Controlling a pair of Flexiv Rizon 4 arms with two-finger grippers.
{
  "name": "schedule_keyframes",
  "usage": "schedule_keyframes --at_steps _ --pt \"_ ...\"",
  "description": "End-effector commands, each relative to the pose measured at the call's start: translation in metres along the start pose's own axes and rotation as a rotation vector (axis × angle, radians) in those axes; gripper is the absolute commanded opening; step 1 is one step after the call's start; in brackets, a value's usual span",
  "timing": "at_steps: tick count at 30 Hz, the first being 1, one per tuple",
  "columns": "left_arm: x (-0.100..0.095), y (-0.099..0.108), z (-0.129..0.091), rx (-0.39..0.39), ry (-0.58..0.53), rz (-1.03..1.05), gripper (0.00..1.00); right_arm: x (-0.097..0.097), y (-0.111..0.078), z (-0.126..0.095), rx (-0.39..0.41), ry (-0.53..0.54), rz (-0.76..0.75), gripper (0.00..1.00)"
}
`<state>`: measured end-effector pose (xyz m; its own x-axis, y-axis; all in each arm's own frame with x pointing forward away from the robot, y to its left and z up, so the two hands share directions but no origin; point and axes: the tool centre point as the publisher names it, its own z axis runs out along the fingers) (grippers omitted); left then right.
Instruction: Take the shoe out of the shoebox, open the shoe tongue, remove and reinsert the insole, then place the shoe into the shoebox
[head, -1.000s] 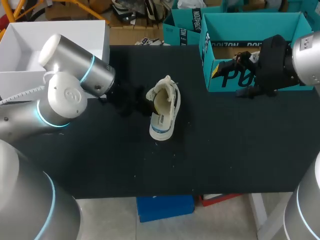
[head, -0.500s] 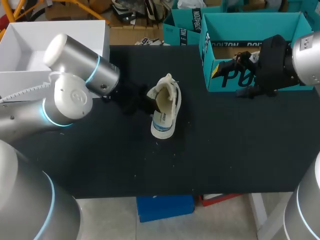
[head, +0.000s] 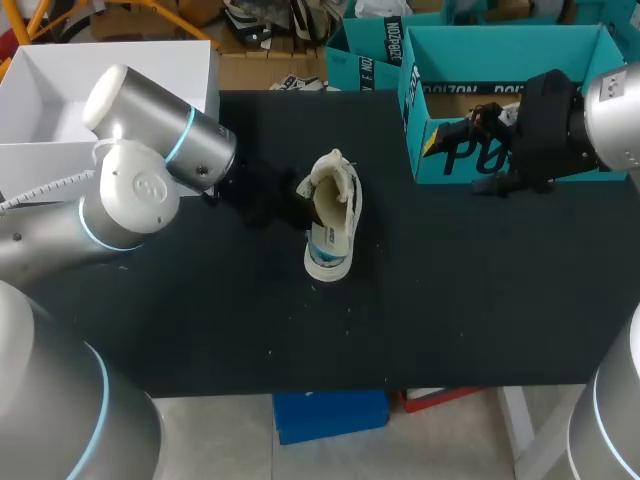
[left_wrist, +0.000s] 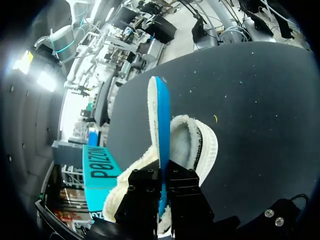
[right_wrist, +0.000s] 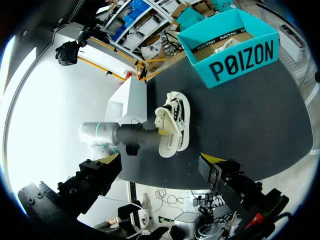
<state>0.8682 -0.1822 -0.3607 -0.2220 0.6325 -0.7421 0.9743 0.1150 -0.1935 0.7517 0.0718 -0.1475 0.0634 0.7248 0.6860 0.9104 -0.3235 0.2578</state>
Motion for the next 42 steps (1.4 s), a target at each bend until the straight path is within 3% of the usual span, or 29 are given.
schedule_keyframes --at_steps 1,11,24,34,42 --pt "0.001 -0.013 -0.014 0.018 0.001 -0.004 0.0 0.001 0.0 0.001 -0.001 -0.002 0.0 1.0" --pt "-0.005 -0.036 -0.019 0.061 -0.035 0.002 0.0 0.001 0.0 0.001 -0.001 -0.002 0.0 1.0" --pt "-0.007 -0.046 -0.013 0.152 -0.102 -0.038 0.0 0.001 0.0 0.001 -0.001 -0.002 0.0 1.0" --pt "-0.011 -0.055 -0.024 0.235 -0.145 -0.021 0.0 0.001 0.0 0.001 -0.001 -0.002 0.0 1.0" --pt "-0.003 -0.05 -0.024 0.297 -0.176 0.037 0.0 0.001 0.0 0.001 -0.001 -0.002 0.0 1.0"
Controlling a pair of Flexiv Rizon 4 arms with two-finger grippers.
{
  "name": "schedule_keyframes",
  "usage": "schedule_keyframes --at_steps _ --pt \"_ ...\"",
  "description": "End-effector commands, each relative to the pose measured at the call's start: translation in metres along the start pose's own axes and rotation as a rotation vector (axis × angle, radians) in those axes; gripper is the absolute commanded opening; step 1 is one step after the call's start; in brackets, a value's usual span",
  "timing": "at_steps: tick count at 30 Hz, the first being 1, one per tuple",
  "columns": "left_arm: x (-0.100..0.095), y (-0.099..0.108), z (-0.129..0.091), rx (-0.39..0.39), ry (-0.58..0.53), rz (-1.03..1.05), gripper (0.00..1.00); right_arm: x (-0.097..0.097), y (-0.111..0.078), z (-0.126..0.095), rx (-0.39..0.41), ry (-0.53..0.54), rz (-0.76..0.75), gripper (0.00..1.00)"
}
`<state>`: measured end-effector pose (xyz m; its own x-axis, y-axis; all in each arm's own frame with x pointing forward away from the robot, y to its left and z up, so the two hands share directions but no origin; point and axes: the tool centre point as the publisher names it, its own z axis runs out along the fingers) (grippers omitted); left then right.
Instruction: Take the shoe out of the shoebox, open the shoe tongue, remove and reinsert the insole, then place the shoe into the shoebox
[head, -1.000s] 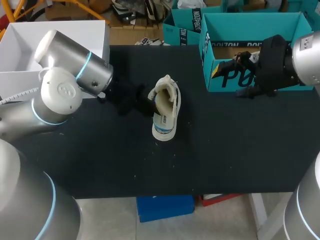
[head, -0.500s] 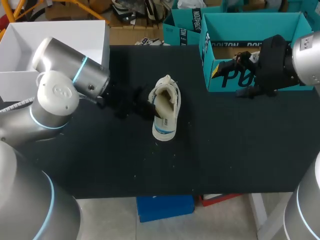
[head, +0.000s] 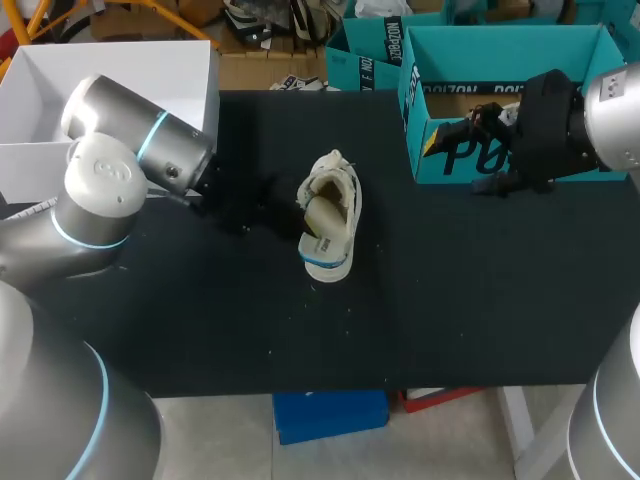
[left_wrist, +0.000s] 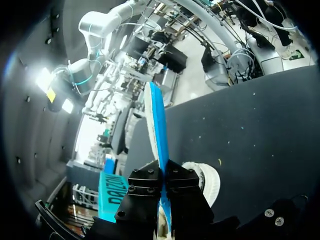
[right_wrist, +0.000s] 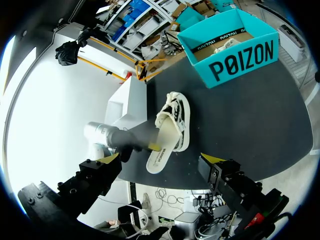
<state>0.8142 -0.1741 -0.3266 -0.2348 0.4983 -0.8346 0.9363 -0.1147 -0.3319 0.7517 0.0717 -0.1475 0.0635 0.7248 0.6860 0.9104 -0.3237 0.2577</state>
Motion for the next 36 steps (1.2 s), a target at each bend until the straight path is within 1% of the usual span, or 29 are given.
schedule_keyframes --at_steps 1,6,16,22,30,36 --pt "0.006 0.009 -0.001 0.035 -0.01 0.028 0.0 0.001 0.0 0.001 -0.001 -0.001 0.0 1.0" --pt "0.009 0.015 -0.001 0.02 -0.004 0.067 0.0 0.001 0.0 0.001 -0.001 -0.001 0.0 1.0" --pt "0.011 0.029 0.003 -0.054 0.033 0.118 0.0 0.001 0.0 0.001 -0.001 -0.001 0.0 1.0" --pt "0.014 0.04 0.007 -0.074 0.024 0.115 0.0 0.001 0.0 0.001 -0.001 -0.001 0.0 1.0" --pt "0.02 0.051 0.008 -0.131 0.045 0.101 0.0 0.001 0.0 0.001 -0.001 -0.001 0.0 1.0" --pt "0.02 0.061 0.006 -0.164 0.043 0.083 0.0 0.001 0.0 0.001 -0.001 -0.001 0.0 1.0"
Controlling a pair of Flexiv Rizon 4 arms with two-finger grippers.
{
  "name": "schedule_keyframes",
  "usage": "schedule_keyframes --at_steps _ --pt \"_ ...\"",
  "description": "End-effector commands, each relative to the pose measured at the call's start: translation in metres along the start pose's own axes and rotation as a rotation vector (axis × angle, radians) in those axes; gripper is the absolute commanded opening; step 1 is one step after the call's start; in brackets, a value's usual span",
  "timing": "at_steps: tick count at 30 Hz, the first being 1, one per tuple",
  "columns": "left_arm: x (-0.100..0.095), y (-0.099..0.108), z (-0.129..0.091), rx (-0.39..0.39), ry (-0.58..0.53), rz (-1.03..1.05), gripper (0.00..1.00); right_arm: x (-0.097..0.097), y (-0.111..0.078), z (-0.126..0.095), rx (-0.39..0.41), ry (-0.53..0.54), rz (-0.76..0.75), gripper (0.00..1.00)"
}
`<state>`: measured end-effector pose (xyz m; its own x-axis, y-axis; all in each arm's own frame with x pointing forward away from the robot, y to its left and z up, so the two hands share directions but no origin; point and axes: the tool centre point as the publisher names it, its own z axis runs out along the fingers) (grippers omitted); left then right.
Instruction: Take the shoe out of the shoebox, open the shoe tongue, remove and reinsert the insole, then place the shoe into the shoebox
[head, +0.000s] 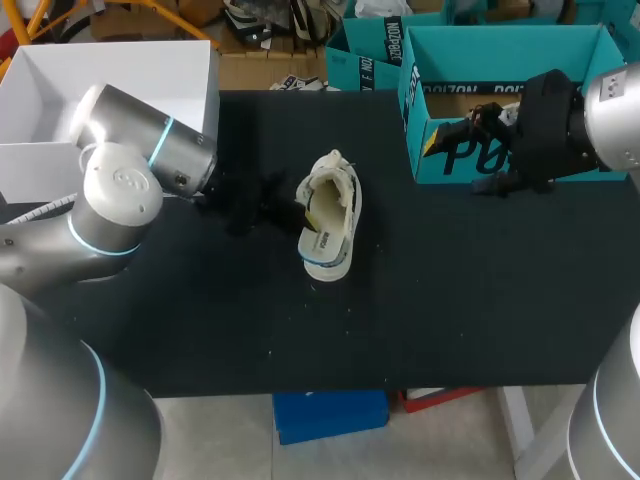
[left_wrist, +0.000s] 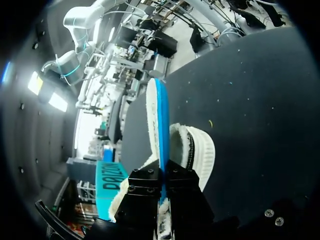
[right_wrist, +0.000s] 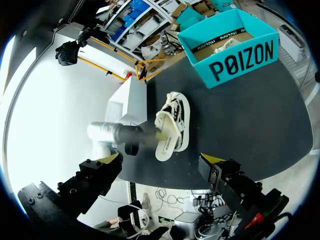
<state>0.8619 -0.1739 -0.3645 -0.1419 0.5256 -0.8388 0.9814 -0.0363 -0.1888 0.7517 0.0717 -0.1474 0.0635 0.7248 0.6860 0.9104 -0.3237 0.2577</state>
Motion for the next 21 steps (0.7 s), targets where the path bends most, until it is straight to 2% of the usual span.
schedule_keyframes --at_steps 1,21 --pt "0.0 0.004 0.003 -0.02 0.005 -0.006 0.0 0.001 0.0 0.001 -0.001 -0.001 0.0 1.0" --pt "0.007 0.028 0.009 -0.125 0.079 -0.092 0.0 0.001 0.0 0.001 -0.001 -0.001 0.0 1.0"
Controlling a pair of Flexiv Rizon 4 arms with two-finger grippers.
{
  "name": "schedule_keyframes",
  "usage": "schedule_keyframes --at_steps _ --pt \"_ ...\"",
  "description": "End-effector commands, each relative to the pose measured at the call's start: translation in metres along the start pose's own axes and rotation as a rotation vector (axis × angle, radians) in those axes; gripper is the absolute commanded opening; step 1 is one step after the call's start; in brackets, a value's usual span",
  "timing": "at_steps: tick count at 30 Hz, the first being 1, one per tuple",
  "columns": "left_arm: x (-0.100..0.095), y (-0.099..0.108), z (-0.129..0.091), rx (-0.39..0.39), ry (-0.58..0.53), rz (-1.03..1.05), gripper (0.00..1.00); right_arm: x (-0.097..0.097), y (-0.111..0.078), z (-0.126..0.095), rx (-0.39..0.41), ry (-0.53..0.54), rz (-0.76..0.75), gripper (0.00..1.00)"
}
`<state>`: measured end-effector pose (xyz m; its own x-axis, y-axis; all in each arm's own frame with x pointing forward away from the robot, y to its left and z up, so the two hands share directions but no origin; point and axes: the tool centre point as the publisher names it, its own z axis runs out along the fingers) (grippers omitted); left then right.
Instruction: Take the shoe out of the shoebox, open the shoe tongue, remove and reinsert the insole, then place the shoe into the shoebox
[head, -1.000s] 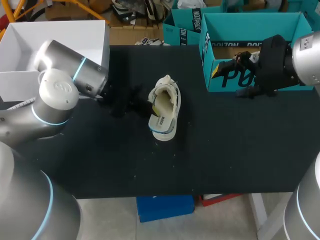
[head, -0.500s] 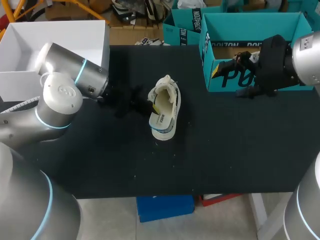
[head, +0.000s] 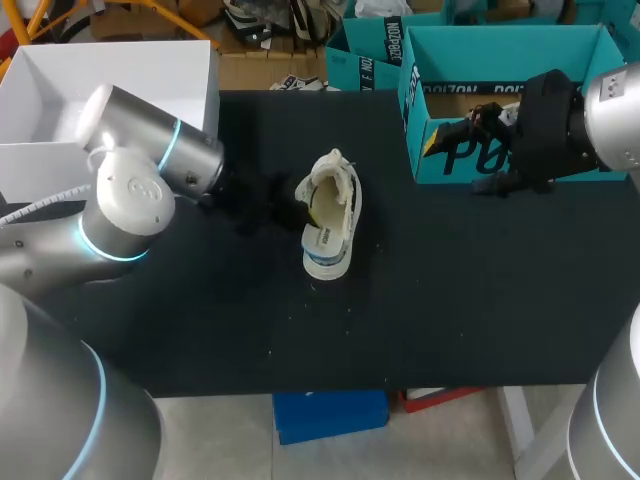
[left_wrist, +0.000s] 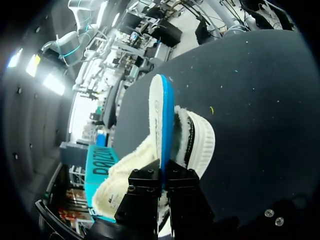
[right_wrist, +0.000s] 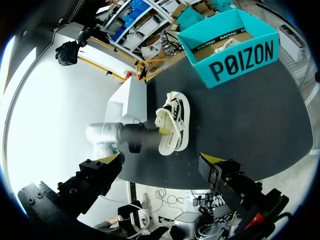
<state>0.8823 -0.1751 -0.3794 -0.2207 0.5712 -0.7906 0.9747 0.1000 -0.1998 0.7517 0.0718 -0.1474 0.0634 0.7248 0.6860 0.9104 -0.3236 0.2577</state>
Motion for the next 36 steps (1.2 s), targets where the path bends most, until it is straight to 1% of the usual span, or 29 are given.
schedule_keyframes --at_steps 1,6,8,9,12,15,18,24,26,28,29,30,36 --pt "-0.003 0.005 0.004 -0.019 0.022 -0.01 0.0 0.001 0.0 0.001 -0.001 -0.001 0.0 1.0" --pt "-0.006 0.004 0.004 -0.029 0.029 -0.013 0.0 0.001 0.0 0.001 -0.001 -0.001 0.0 1.0" --pt "-0.008 0.001 0.001 -0.031 0.032 -0.013 0.3 0.001 0.0 0.001 -0.001 -0.001 0.0 1.0" --pt "-0.01 -0.001 0.0 -0.03 0.032 -0.012 0.36 0.001 0.0 0.001 -0.001 -0.001 0.0 1.0" --pt "-0.013 -0.008 -0.005 -0.022 0.025 -0.004 0.42 0.001 0.0 0.001 -0.001 -0.001 0.0 1.0" --pt "-0.015 -0.017 -0.01 -0.011 0.02 0.005 0.44 0.001 0.0 0.001 -0.001 -0.001 0.0 1.0" --pt "-0.016 -0.026 -0.013 0.006 0.019 0.019 0.43 0.001 0.0 0.001 -0.001 -0.001 0.0 1.0" --pt "-0.015 -0.042 -0.011 0.047 0.018 0.037 0.39 0.001 0.0 0.001 -0.001 -0.001 0.0 1.0" --pt "-0.014 -0.049 -0.009 0.064 0.027 0.049 0.32 0.001 0.0 0.001 -0.001 -0.001 0.0 1.0" --pt "-0.012 -0.052 -0.007 0.078 0.034 0.056 0.21 0.001 0.0 0.001 -0.001 -0.001 0.0 1.0" --pt "-0.011 -0.053 -0.005 0.087 0.043 0.058 0.07 0.001 0.0 0.001 -0.001 -0.001 0.0 1.0" --pt "-0.01 -0.054 -0.004 0.093 0.05 0.062 0.0 0.001 0.0 0.001 -0.001 -0.001 0.0 1.0" --pt "-0.009 -0.051 -0.004 0.075 0.079 0.077 0.0 0.001 0.0 0.001 -0.001 -0.001 0.0 1.0"
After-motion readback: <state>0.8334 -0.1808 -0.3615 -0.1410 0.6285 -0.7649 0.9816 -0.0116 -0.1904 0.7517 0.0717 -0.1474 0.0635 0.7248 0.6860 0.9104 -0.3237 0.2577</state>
